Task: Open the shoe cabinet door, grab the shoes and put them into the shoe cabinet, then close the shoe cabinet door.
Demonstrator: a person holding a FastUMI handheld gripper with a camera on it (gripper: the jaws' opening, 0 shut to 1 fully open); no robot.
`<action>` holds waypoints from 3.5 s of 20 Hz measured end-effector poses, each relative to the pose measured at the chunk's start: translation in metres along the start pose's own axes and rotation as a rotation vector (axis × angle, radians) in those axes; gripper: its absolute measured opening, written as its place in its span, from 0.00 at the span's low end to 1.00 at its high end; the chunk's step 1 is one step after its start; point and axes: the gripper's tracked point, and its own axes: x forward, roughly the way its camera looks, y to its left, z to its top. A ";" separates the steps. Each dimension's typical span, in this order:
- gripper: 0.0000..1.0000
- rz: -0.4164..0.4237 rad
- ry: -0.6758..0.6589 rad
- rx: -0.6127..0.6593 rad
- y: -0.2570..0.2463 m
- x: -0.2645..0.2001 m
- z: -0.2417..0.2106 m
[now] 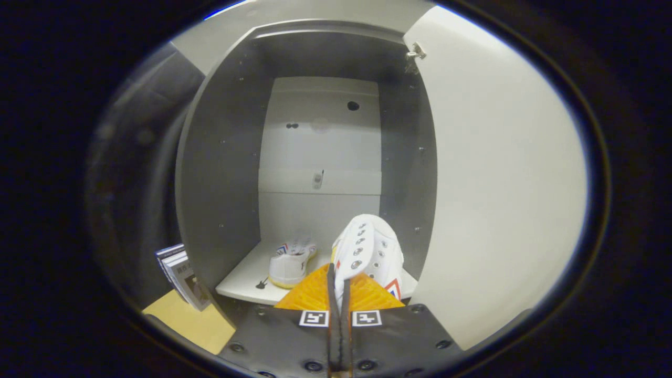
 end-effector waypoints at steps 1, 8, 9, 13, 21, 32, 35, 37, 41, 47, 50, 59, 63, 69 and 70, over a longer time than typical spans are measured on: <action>0.02 0.000 0.000 -0.001 0.001 0.011 0.004; 0.02 0.012 0.036 0.000 0.006 0.086 0.006; 0.02 0.014 0.048 -0.007 0.007 0.096 0.005; 0.02 0.022 0.102 -0.034 0.028 0.133 0.044; 0.02 0.030 0.194 -0.105 0.072 0.217 0.094; 0.03 0.083 0.256 -0.214 0.150 0.295 0.042; 0.03 0.092 0.263 -0.210 0.151 0.300 0.035; 0.03 0.093 0.270 -0.204 0.149 0.299 0.035; 0.09 0.088 0.297 -0.166 0.145 0.299 0.030; 0.24 0.068 0.259 -0.144 0.139 0.282 0.049; 0.24 0.065 0.219 -0.115 0.134 0.267 0.062; 0.23 0.061 0.120 -0.053 0.128 0.188 0.095; 0.24 0.044 0.076 -0.024 0.121 0.148 0.109; 0.23 0.014 0.006 0.006 0.107 0.072 0.138; 0.23 0.010 -0.005 0.011 0.104 0.059 0.141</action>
